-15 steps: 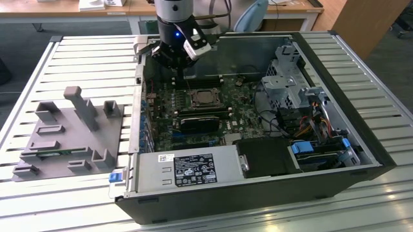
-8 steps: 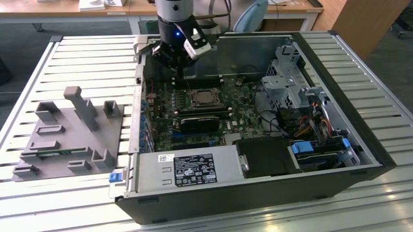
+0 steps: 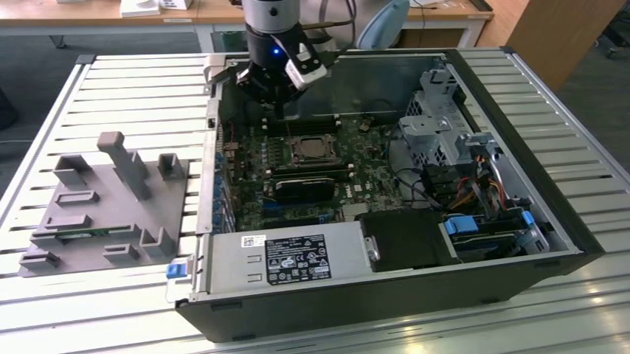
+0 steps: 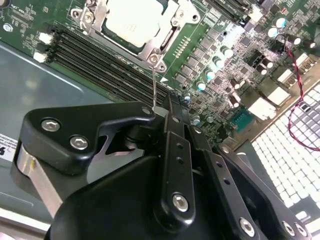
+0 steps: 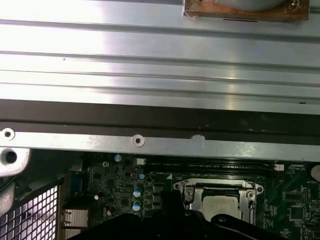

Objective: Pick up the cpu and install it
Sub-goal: 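Install the first cpu locking lever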

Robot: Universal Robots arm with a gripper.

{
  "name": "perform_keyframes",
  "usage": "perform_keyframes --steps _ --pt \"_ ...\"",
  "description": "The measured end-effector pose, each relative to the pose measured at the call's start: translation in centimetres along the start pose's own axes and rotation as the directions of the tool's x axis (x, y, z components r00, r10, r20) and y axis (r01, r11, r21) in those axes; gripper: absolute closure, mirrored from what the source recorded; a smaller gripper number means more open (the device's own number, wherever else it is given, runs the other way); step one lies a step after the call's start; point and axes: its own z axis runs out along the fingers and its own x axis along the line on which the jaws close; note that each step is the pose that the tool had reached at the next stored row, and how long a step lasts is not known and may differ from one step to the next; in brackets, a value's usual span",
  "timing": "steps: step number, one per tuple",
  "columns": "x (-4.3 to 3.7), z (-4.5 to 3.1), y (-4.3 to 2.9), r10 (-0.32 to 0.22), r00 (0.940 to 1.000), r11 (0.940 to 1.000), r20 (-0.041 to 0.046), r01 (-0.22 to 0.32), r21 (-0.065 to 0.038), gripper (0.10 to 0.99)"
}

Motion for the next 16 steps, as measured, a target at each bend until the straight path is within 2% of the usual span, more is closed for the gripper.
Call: perform_keyframes --steps 16 --pt "-1.62 0.05 -0.05 0.000 1.0000 1.0000 -0.0001 0.000 0.000 0.980"
